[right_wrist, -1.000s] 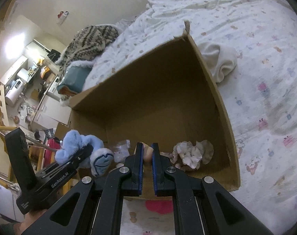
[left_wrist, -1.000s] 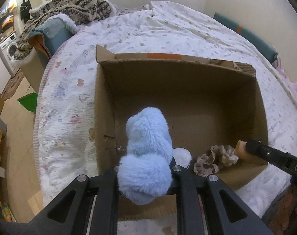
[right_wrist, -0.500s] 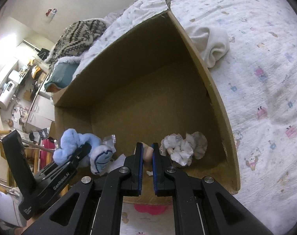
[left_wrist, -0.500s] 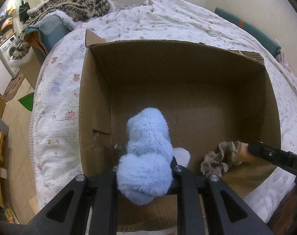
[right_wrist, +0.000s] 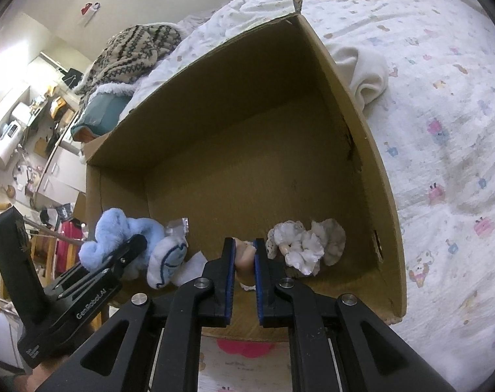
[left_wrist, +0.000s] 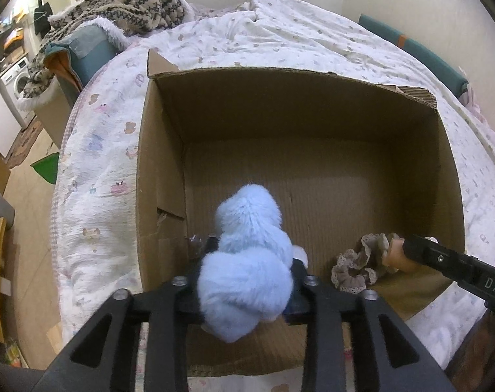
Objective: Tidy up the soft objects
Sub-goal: 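Open the left tool dropping the plush toy into the box, then move the right tool to the pink rubber toy and grasp it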
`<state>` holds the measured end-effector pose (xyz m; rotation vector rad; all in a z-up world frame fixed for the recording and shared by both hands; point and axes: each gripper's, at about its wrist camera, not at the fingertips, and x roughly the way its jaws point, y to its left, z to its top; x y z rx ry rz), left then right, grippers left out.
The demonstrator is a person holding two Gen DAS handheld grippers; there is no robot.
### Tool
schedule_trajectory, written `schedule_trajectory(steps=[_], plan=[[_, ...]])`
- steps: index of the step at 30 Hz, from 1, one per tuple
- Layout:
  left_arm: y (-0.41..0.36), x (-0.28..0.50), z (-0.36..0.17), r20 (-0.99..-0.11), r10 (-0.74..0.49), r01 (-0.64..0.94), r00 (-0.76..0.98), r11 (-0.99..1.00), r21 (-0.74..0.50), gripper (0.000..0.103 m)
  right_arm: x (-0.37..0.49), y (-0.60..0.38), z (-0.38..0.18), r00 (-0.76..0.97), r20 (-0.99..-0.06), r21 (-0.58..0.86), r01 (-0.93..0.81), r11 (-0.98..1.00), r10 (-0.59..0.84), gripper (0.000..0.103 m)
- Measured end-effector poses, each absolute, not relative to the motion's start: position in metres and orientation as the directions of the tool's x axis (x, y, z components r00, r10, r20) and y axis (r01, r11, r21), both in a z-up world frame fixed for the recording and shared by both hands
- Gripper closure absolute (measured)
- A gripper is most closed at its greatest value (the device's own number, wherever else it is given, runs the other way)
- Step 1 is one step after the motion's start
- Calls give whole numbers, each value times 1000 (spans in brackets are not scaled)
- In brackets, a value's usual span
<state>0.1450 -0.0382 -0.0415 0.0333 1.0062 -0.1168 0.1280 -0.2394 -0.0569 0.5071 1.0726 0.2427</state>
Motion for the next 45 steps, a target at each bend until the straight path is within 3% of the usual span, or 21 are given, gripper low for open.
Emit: schedule_trajectory(steps=[6, 9, 10, 11, 45], plan=[[-39, 141, -36, -832, -88, 114, 547, 993, -29, 45, 127, -238, -54, 474, -772, 499, 41, 866, 423, 80], [-40, 138, -34, -832, -94, 118, 546, 992, -35, 37, 126, -240, -51, 491, -764, 501, 43, 864, 419, 51], [-41, 139, -34, -834, -96, 120, 543, 992, -36, 35, 125, -241, -49, 503, -759, 502, 46, 864, 414, 36], [-41, 138, -33, -835, -97, 122, 542, 992, -37, 35, 124, -242, -47, 517, -750, 505, 47, 862, 412, 33], [-29, 110, -14, -816, -88, 103, 572, 994, -35, 34, 100, -255, -35, 524, -762, 488, 81, 869, 379, 33]])
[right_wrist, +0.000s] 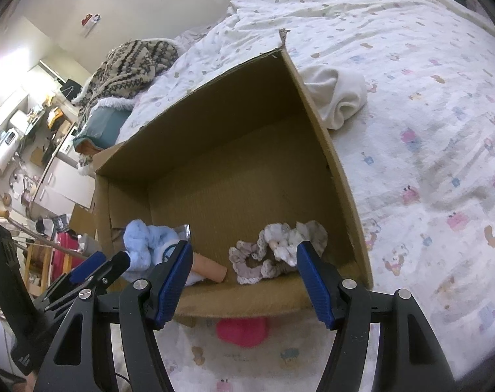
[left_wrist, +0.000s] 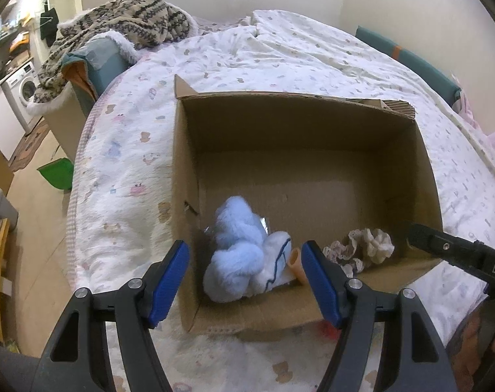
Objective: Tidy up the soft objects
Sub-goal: 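Move the right tool to the pink rubber toy and grasp it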
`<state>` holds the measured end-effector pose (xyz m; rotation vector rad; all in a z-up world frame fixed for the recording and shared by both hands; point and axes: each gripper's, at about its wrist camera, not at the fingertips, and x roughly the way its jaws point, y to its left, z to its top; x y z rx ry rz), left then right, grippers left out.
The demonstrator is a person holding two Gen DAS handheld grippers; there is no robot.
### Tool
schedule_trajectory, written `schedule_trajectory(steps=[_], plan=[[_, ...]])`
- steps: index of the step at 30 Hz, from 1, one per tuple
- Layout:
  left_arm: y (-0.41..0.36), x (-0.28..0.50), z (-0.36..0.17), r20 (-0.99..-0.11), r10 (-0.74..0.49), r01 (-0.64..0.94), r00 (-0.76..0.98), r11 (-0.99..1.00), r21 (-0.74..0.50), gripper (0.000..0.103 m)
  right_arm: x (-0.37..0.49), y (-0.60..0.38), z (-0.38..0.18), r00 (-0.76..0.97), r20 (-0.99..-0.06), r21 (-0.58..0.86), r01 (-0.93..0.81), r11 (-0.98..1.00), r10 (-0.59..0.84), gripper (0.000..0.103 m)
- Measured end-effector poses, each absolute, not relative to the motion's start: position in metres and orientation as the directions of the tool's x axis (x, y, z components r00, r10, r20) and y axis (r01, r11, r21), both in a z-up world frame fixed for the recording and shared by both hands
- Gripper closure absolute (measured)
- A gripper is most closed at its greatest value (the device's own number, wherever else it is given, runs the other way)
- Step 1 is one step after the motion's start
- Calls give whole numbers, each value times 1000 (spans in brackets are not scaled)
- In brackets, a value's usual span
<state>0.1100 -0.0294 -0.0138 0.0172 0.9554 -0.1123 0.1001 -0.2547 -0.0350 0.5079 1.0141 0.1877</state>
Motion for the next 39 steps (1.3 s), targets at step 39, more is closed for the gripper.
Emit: schedule_trajectory(steps=[39], plan=[[24, 43, -27, -879, -45, -94, 476, 990, -101, 34, 50, -257, -88, 313, -811, 576, 284, 766, 494, 33]])
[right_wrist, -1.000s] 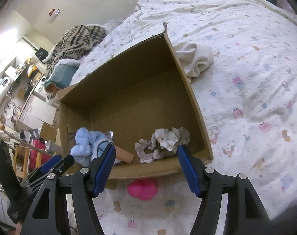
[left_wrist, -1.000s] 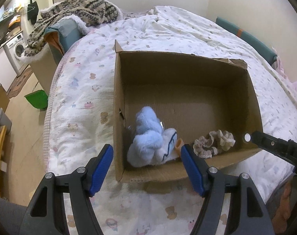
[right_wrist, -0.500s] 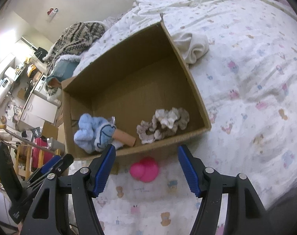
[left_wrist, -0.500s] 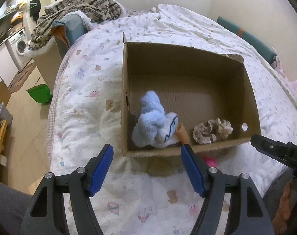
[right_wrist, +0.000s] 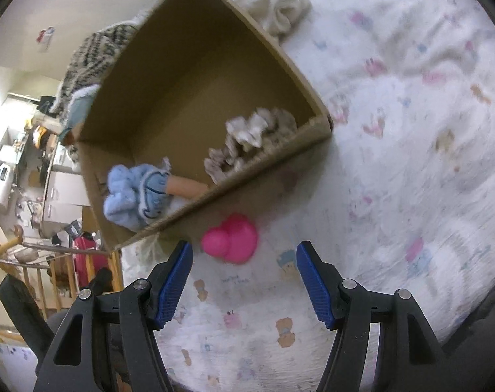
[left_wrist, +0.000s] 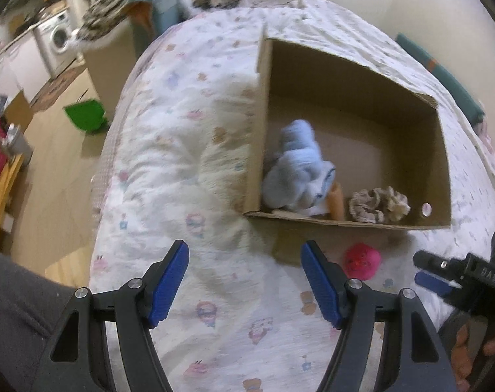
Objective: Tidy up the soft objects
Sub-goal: 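Move the right tool to the pink rubber toy and grasp it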
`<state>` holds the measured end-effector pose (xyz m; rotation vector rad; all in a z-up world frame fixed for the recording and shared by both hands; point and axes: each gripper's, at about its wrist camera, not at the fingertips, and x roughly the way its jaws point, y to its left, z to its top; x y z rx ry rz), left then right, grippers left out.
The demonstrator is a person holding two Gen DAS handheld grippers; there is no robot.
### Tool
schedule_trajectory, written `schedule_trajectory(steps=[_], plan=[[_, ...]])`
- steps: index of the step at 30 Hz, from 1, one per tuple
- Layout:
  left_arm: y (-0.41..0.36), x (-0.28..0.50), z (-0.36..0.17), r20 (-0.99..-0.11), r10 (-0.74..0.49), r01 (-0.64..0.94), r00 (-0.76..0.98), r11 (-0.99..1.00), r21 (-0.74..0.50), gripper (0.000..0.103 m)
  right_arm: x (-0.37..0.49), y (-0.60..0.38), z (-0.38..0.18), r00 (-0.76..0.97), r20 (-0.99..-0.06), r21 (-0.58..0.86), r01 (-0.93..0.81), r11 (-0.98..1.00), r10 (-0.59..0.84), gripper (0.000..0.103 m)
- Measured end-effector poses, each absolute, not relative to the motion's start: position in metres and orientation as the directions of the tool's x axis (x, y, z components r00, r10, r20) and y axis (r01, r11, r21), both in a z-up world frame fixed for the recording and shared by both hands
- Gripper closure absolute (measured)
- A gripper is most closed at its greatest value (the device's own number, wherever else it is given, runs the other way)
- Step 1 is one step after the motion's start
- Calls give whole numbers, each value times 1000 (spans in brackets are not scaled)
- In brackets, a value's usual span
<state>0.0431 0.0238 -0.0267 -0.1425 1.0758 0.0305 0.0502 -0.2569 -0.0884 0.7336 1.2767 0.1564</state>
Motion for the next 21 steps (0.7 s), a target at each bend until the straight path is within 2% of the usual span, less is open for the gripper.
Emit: schedule_trajectory(steps=[4, 9, 16, 17, 18, 21], plan=[[35, 46, -31, -888, -30, -147, 459, 983, -109, 34, 60, -241, -99, 271, -827, 556, 266, 787, 493, 33], [42, 46, -35, -897, -12, -179, 441, 979, -101, 34, 80, -205, -105, 221, -866, 483, 147, 863, 448, 33], [23, 51, -46, -910, -49, -106, 411, 989, -101, 34, 91, -171, -110, 221, -918, 347, 50, 936, 329, 33], [18, 53, -48, -913, -54, -85, 404, 992, -96, 34, 91, -169, -108, 230, -919, 336, 37, 941, 320, 42], [10, 55, -52, -916, -57, -56, 396, 995, -86, 34, 91, -167, -106, 234, -918, 336, 26, 942, 321, 46], [-12, 62, -63, -921, -49, 8, 387, 999, -50, 34, 87, -168, -101, 243, -910, 351, 24, 936, 335, 46]])
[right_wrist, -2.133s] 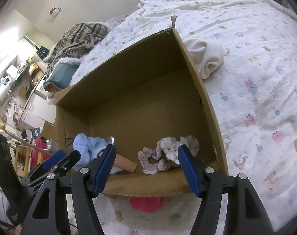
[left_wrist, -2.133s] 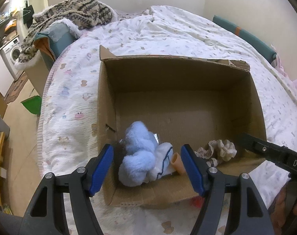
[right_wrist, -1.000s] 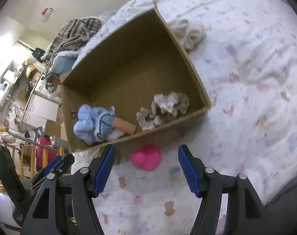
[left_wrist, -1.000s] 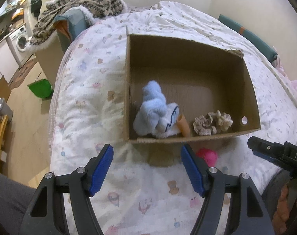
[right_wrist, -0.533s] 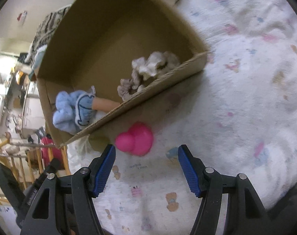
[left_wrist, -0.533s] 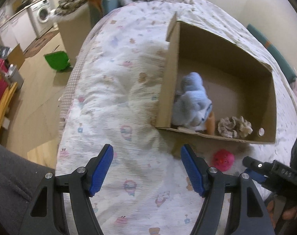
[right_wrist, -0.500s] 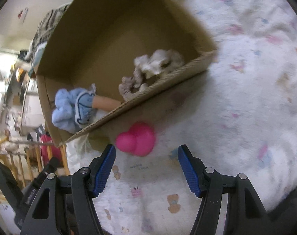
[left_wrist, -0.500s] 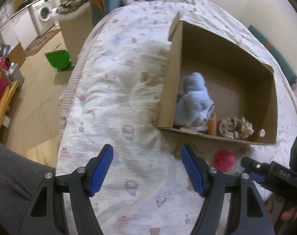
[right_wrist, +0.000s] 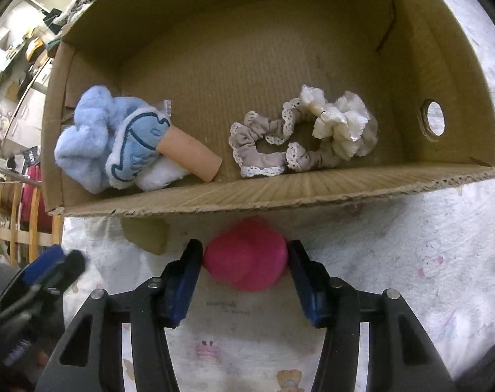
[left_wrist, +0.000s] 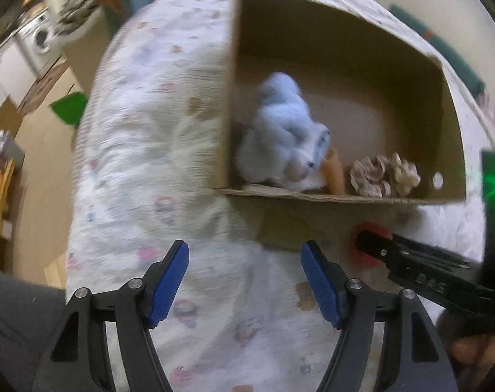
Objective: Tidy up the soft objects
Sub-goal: 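Move the right tool to the pink rubber toy and grasp it, then grasp the white cloth lump with the left tool while the right tool lifts the pink toy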
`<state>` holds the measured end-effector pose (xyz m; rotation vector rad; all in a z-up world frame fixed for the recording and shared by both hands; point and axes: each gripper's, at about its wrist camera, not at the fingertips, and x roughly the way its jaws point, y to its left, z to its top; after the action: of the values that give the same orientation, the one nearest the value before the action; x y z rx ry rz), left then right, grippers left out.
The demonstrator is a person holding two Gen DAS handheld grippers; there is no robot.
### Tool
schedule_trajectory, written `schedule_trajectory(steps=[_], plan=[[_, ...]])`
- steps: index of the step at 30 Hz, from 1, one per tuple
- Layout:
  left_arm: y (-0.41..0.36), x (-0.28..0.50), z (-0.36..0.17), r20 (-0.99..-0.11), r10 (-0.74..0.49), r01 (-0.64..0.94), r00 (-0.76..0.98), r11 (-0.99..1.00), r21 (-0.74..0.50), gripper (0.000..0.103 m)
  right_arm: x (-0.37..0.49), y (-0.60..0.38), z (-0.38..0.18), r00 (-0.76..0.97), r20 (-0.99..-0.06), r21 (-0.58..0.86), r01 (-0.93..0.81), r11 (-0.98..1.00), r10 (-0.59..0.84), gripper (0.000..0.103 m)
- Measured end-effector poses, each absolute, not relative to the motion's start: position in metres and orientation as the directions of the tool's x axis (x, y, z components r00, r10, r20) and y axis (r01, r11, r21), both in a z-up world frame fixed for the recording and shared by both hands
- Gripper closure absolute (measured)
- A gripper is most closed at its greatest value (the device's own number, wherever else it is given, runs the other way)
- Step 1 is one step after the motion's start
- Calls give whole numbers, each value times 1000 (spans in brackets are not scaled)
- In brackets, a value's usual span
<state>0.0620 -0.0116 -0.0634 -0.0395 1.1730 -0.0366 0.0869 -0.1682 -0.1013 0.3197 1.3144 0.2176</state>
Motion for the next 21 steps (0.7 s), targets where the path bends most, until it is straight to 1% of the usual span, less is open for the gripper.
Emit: schedule_trajectory(steps=[4, 11, 12, 13, 14, 15, 16, 18, 20, 21], plan=[[-32, 71, -76, -921, -35, 78, 387, 997, -5, 34, 79, -183, -90, 267, -896, 382, 60, 922, 354, 47], [-46, 84, -106, -936, -18, 94, 353, 995, 16, 35, 61, -214, -68, 317, -873, 426, 126, 896, 371, 47], [-48, 86, -108, -935, -13, 98, 355, 995, 24, 39, 59, -217, -67, 323, -870, 430, 130, 893, 372, 47], [-49, 87, -109, -933, -11, 103, 359, 994, 28, 48, 58, -220, -66, 327, -867, 436, 135, 890, 375, 47], [-51, 87, -110, -933, -16, 110, 360, 994, 25, 51, 54, -223, -67, 327, -864, 444, 139, 885, 382, 47], [-52, 89, -112, -935, -19, 117, 355, 993, 24, 58, 53, -224, -67, 327, -861, 452, 144, 880, 389, 47], [-52, 90, -114, -936, -21, 120, 351, 992, 23, 67, 52, -227, -67, 327, -859, 457, 145, 878, 394, 47], [-52, 91, -117, -939, -26, 120, 343, 993, 16, 71, 48, -222, -69, 328, -857, 460, 138, 877, 398, 47], [-50, 91, -117, -937, -37, 118, 348, 993, 5, 76, 49, -220, -70, 331, -855, 459, 128, 879, 398, 47], [-47, 91, -116, -935, -43, 117, 352, 993, -1, 92, 49, -219, -70, 333, -855, 458, 124, 880, 398, 47]])
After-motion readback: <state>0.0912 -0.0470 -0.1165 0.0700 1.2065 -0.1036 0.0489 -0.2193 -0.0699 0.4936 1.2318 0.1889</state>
